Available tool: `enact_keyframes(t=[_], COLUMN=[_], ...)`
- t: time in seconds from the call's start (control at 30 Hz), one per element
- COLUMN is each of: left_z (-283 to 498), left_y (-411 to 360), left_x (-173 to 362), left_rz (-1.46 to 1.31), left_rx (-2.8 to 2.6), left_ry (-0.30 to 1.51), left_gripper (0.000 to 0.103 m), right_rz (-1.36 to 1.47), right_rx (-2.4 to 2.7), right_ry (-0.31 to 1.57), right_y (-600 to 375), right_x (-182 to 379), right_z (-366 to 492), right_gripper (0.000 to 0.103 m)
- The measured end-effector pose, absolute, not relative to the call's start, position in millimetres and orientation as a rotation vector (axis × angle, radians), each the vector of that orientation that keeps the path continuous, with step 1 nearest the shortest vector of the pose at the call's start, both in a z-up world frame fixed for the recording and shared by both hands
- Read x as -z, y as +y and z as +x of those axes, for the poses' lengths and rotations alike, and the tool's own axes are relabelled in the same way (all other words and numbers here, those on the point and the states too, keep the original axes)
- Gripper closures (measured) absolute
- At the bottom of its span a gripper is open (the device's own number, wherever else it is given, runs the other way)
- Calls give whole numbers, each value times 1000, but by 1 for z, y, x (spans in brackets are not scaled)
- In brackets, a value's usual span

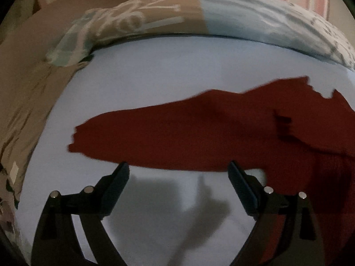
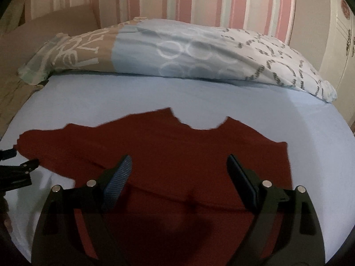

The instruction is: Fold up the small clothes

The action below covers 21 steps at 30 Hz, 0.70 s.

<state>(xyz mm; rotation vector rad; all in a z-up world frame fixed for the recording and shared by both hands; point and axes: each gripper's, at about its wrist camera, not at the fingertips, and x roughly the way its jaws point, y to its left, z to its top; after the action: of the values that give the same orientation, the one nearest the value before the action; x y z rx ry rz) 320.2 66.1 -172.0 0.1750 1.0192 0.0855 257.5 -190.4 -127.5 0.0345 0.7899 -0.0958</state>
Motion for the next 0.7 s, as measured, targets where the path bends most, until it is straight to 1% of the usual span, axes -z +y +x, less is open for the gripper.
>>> enact_keyframes(t=[0.27,0.43,0.7], left_z=[325,336,340], left_y=[153,206,259], left_x=[167,172,188], left_rz=[137,24,-113], left_rx=[-149,-128,-96], left_ry=[1025,1048,1031], left_gripper=[11,11,11], right_rz=[43,6,-67], right_rx=[49,1,-75], right_ry=[786,776,787], right_y=[-112,-65,-19], right_x=[120,125,139], right_z=[275,286,303], right_gripper=[15,14,14])
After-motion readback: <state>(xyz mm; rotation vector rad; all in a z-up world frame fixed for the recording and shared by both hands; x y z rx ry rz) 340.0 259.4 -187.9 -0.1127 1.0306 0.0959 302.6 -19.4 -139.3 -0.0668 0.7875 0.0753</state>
